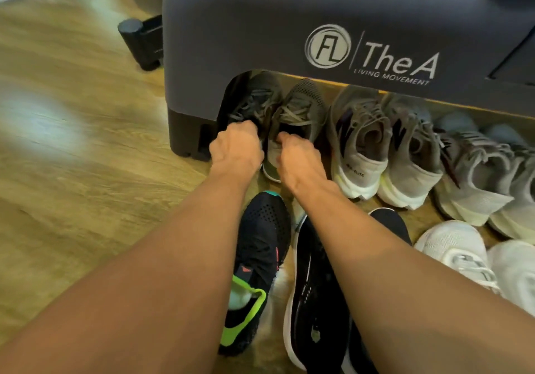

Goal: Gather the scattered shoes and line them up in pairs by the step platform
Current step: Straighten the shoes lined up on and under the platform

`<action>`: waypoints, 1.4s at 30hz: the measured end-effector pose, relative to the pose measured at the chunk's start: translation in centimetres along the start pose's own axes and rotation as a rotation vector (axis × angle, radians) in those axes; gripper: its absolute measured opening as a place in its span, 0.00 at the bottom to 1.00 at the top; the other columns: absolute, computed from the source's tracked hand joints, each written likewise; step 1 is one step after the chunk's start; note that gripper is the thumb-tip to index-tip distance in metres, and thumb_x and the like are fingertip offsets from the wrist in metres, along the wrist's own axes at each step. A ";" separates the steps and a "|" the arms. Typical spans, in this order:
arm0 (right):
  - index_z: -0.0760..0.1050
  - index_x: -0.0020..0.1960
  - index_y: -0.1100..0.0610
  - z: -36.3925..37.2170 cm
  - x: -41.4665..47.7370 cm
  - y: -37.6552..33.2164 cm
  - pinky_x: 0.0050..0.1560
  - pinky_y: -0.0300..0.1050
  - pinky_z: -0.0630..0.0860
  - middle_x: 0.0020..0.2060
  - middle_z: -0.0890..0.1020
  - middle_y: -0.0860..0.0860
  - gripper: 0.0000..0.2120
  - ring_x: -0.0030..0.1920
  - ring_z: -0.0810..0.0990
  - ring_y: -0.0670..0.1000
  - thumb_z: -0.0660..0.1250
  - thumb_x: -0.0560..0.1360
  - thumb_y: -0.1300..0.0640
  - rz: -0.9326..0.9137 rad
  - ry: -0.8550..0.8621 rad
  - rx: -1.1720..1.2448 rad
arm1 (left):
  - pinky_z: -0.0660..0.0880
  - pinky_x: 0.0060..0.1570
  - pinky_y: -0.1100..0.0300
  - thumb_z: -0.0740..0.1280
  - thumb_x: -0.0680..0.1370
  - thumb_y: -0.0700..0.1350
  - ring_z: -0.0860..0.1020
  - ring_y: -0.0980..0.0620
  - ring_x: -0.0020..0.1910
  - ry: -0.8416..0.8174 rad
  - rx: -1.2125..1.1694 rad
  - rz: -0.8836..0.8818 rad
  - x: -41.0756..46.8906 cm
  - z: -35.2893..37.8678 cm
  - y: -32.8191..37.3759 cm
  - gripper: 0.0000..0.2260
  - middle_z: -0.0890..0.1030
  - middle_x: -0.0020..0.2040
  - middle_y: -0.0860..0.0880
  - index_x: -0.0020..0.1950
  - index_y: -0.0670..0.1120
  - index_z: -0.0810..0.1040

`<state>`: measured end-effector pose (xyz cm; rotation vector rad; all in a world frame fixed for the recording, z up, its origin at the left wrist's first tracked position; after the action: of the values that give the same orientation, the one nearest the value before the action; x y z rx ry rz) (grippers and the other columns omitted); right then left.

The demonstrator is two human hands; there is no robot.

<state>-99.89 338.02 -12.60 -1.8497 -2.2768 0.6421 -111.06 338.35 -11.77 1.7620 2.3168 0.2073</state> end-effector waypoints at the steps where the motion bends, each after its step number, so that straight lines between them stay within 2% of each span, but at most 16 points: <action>1: 0.68 0.67 0.56 -0.3 -0.1 0.1 0.53 0.52 0.72 0.61 0.74 0.57 0.20 0.59 0.75 0.62 0.64 0.75 0.61 0.001 0.000 0.020 | 0.70 0.46 0.50 0.64 0.75 0.47 0.76 0.36 0.56 0.040 0.016 0.012 0.1 -0.6 0.9 0.15 0.77 0.58 0.40 0.60 0.46 0.77; 3: 0.69 0.65 0.54 -1.6 -0.7 0.9 0.47 0.52 0.71 0.59 0.76 0.58 0.20 0.57 0.76 0.63 0.64 0.73 0.58 0.004 0.061 0.076 | 0.68 0.43 0.51 0.63 0.75 0.50 0.77 0.35 0.53 0.140 -0.007 0.098 0.1 -1.8 3.4 0.15 0.79 0.55 0.38 0.55 0.42 0.78; 5: 0.73 0.60 0.56 -4.1 -1.8 2.6 0.43 0.49 0.69 0.54 0.79 0.60 0.16 0.52 0.78 0.65 0.63 0.72 0.57 0.034 0.212 0.088 | 0.71 0.47 0.49 0.62 0.76 0.50 0.76 0.34 0.54 0.135 -0.081 0.177 0.1 -2.1 6.3 0.16 0.79 0.54 0.36 0.55 0.40 0.78; 7: 0.75 0.54 0.59 -6.7 -3.1 5.4 0.44 0.51 0.72 0.49 0.81 0.62 0.12 0.49 0.79 0.66 0.63 0.73 0.57 0.110 0.353 0.031 | 0.73 0.53 0.49 0.62 0.76 0.51 0.76 0.35 0.55 0.015 -0.212 0.211 -0.1 -1.2 8.9 0.16 0.78 0.55 0.36 0.57 0.42 0.78; 9: 0.76 0.50 0.61 -8.7 -4.4 8.8 0.50 0.54 0.72 0.47 0.82 0.63 0.10 0.50 0.79 0.65 0.63 0.73 0.56 0.232 0.419 -0.052 | 0.74 0.55 0.51 0.62 0.75 0.53 0.76 0.37 0.56 -0.137 -0.318 0.243 -1.3 0.5 11.6 0.17 0.79 0.55 0.39 0.57 0.44 0.78; 11: 0.77 0.51 0.60 -9.5 -5.7 12.6 0.56 0.56 0.68 0.49 0.81 0.61 0.10 0.55 0.77 0.63 0.63 0.74 0.54 0.389 0.363 -0.115 | 0.73 0.56 0.51 0.64 0.73 0.55 0.75 0.38 0.57 -0.237 -0.330 0.271 -2.8 2.4 14.0 0.19 0.78 0.57 0.40 0.59 0.46 0.77; 13: 0.75 0.57 0.58 -9.1 -6.9 15.7 0.60 0.58 0.67 0.55 0.79 0.60 0.13 0.61 0.72 0.62 0.63 0.75 0.53 0.509 0.207 -0.134 | 0.72 0.57 0.49 0.65 0.73 0.58 0.74 0.37 0.59 -0.260 -0.274 0.293 -3.9 3.6 15.8 0.22 0.76 0.60 0.40 0.62 0.47 0.75; 15: 0.73 0.62 0.58 -8.3 -7.4 17.1 0.60 0.57 0.68 0.58 0.77 0.60 0.15 0.66 0.66 0.61 0.61 0.76 0.57 0.509 0.103 -0.154 | 0.71 0.56 0.49 0.66 0.72 0.61 0.74 0.37 0.60 -0.233 -0.190 0.341 -4.2 4.0 17.0 0.24 0.76 0.60 0.40 0.63 0.49 0.76; 19: 0.74 0.61 0.59 -8.2 -7.4 16.9 0.56 0.53 0.71 0.55 0.79 0.62 0.15 0.66 0.66 0.62 0.57 0.77 0.65 0.432 0.163 -0.167 | 0.71 0.55 0.50 0.66 0.76 0.56 0.74 0.38 0.60 -0.264 -0.056 0.373 -4.9 5.0 17.7 0.20 0.76 0.61 0.40 0.64 0.47 0.75; 22: 0.74 0.60 0.60 -8.6 -7.0 16.1 0.54 0.54 0.71 0.55 0.79 0.61 0.15 0.65 0.67 0.62 0.55 0.78 0.65 0.413 0.197 -0.128 | 0.71 0.56 0.48 0.65 0.78 0.50 0.73 0.37 0.61 -0.260 -0.010 0.383 -5.1 5.1 17.2 0.17 0.75 0.62 0.38 0.66 0.47 0.75; 28: 0.73 0.59 0.62 -7.4 -7.1 15.1 0.52 0.55 0.72 0.54 0.79 0.62 0.13 0.69 0.61 0.62 0.57 0.77 0.64 0.386 0.188 -0.123 | 0.71 0.48 0.51 0.64 0.77 0.48 0.76 0.38 0.56 -0.273 0.075 0.405 -4.3 4.7 16.1 0.08 0.77 0.55 0.40 0.54 0.48 0.78; 32: 0.75 0.57 0.59 -8.5 -6.9 15.6 0.45 0.51 0.67 0.52 0.79 0.59 0.14 0.62 0.70 0.62 0.60 0.76 0.52 0.312 0.212 -0.102 | 0.66 0.44 0.53 0.62 0.75 0.57 0.76 0.40 0.55 -0.195 0.184 0.353 -3.6 2.9 17.4 0.18 0.78 0.55 0.41 0.58 0.47 0.77; 34: 0.78 0.52 0.58 -10.3 -7.5 16.8 0.42 0.48 0.64 0.48 0.80 0.59 0.17 0.52 0.76 0.63 0.58 0.75 0.47 0.313 0.321 -0.008 | 0.65 0.44 0.53 0.58 0.77 0.57 0.76 0.40 0.53 -0.112 0.163 0.356 -3.4 1.5 19.4 0.20 0.78 0.55 0.40 0.56 0.45 0.77; 37: 0.77 0.49 0.62 -13.3 -9.4 20.9 0.42 0.49 0.66 0.48 0.80 0.63 0.17 0.49 0.78 0.65 0.58 0.76 0.49 0.441 0.469 0.070 | 0.65 0.45 0.55 0.57 0.78 0.54 0.75 0.41 0.54 -0.217 -0.007 0.418 -4.8 1.6 24.3 0.18 0.78 0.57 0.40 0.58 0.43 0.78; 39: 0.76 0.51 0.64 -14.3 -10.8 24.5 0.44 0.51 0.70 0.51 0.79 0.64 0.15 0.52 0.77 0.65 0.59 0.77 0.52 0.551 0.431 0.015 | 0.68 0.47 0.57 0.60 0.77 0.51 0.76 0.41 0.57 -0.313 -0.152 0.479 -6.5 2.9 27.6 0.16 0.78 0.59 0.42 0.59 0.46 0.78; 42: 0.74 0.57 0.63 -14.3 -12.5 29.0 0.54 0.53 0.73 0.56 0.78 0.63 0.13 0.59 0.74 0.63 0.62 0.76 0.58 0.680 0.246 -0.062 | 0.74 0.55 0.54 0.64 0.74 0.48 0.76 0.42 0.59 -0.397 -0.248 0.564 -9.6 6.1 32.0 0.17 0.78 0.60 0.44 0.63 0.49 0.76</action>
<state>-65.62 333.85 -9.56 -2.5746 -1.5114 0.3783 -77.26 337.58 -8.90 2.0547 1.4281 0.1998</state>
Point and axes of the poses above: each hand's wrist, its own x-axis towards the middle knuckle, its own z-axis out of the palm, y = z × x, the point moved 5 cm from there along x, towards the middle knuckle
